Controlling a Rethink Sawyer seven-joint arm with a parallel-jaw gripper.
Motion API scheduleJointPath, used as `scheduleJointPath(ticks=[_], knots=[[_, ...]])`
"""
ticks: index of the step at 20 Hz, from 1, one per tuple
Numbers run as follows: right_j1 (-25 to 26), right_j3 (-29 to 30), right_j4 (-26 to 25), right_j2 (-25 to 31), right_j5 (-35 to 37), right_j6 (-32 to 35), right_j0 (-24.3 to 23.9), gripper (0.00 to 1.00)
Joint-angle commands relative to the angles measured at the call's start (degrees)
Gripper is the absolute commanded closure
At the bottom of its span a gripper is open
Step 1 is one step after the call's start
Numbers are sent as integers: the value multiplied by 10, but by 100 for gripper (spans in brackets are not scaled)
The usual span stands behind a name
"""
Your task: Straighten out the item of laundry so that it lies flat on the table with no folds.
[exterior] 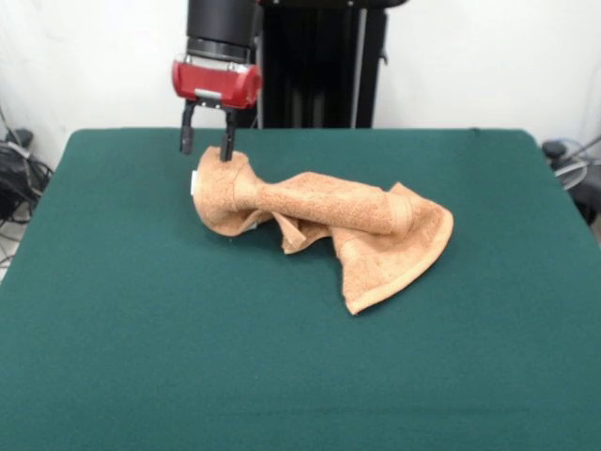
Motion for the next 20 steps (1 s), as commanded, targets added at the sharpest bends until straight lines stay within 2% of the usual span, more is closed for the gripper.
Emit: scheduleJointPath(ticks=[1,3,9,16,20], knots=[[16,-44,31,-4,-29,54,17,0],[20,-44,29,4,-29,57,12,0],[11,-41,-30,94,-4,76,-53,0],[25,-25,-70,177,-20,96,-106,0],[17,-13,-77,200,-33,96,-120,0]])
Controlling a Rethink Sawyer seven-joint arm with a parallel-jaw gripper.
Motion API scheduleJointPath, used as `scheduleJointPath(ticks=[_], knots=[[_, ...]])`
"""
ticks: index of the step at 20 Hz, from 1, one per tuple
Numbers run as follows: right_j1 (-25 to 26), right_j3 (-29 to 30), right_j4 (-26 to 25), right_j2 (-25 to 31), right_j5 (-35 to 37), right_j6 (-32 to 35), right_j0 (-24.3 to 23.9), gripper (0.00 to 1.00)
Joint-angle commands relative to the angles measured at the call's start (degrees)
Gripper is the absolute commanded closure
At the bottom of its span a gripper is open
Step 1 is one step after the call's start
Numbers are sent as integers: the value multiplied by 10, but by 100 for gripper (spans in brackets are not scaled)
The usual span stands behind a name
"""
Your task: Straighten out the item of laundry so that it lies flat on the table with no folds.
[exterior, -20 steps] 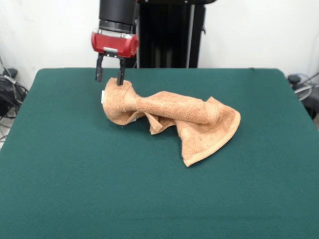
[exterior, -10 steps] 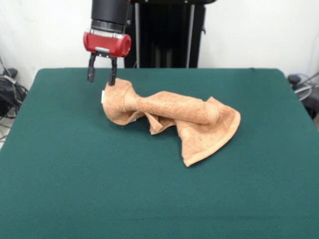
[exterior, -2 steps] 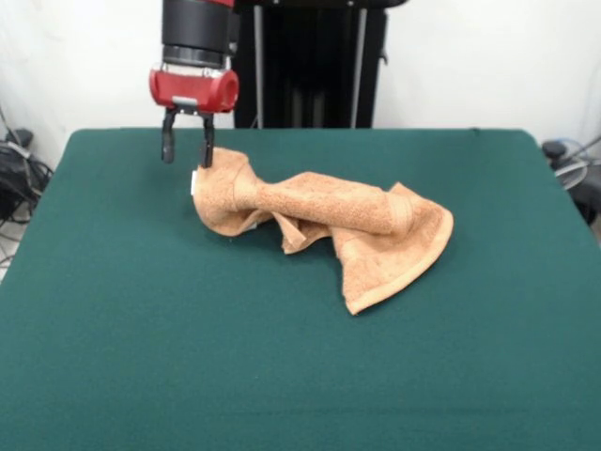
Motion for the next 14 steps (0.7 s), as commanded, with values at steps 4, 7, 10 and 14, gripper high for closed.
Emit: scheduleJointPath(ticks=[4,7,10,14], knots=[[-3,11,-18,121,-66,98,-13,0],[-12,31,-8,131,-68,107,-12,0],[-20,48,-10,152,-58,115,-20,0],[-35,73,-29,200,-24,121,-52,0]])
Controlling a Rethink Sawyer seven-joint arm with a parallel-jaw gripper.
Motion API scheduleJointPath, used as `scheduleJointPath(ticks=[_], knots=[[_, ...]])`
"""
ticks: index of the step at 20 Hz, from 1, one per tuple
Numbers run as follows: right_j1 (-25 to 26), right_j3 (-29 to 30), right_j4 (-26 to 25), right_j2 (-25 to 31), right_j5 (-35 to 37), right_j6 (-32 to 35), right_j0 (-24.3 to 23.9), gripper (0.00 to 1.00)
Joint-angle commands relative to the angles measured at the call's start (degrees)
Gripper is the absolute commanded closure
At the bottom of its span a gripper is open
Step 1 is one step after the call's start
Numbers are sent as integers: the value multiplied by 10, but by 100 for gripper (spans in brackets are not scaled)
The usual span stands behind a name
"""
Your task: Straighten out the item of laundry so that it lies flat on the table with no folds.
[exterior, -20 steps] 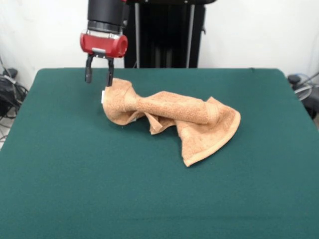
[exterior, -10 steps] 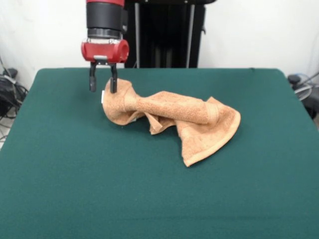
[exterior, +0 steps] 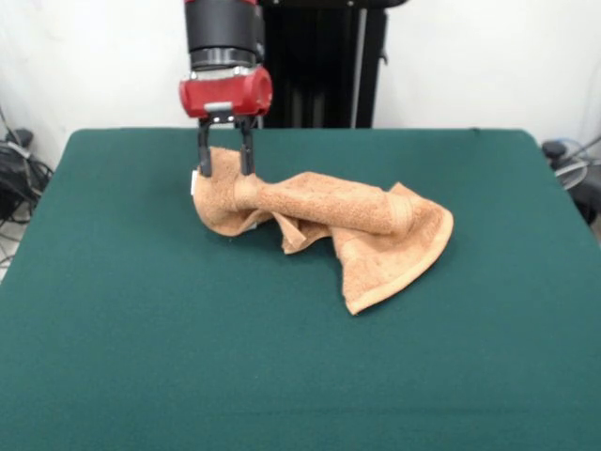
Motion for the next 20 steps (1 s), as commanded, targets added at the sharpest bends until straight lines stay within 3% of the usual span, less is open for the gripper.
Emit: scheduleJointPath(ticks=[1,5,13,20], knots=[[-23,52,-27,131,23,122,-36,0],[-26,76,-37,175,47,114,-73,0],[-6,55,-18,119,1,71,-56,0],[-3,55,-36,137,-5,79,-84,0]])
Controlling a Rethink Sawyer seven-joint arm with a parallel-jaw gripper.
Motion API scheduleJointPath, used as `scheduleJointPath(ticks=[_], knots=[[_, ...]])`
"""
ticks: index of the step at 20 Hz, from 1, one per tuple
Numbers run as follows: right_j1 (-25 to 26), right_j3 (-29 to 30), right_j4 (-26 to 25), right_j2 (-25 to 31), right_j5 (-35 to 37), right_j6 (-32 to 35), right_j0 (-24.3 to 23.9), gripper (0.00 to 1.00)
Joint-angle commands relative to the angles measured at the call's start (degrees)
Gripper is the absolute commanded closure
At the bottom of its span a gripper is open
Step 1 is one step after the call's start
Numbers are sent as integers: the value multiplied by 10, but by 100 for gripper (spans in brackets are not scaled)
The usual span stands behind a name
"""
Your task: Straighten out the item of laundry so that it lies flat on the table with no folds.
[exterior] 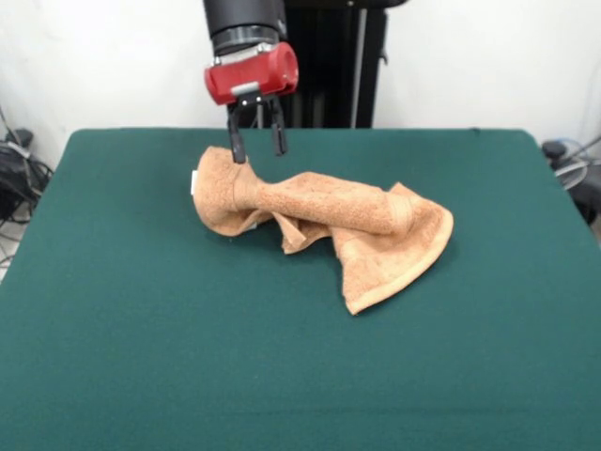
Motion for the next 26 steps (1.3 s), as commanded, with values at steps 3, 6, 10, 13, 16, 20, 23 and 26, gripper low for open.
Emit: scheduleJointPath(ticks=[3,6,10,13,16,20,23,26], knots=[[10,-2,-25,9,-3,65,-2,0],[-29,18,-17,-31,37,42,14,0],[-67,33,-13,-64,102,17,32,0],[-76,36,-10,-77,122,14,42,0],[-86,50,-11,-80,150,15,45,0],[-107,76,-17,-81,143,32,47,0],[-104,69,-21,-110,114,31,69,0],[-101,71,-21,-130,94,32,85,0]])
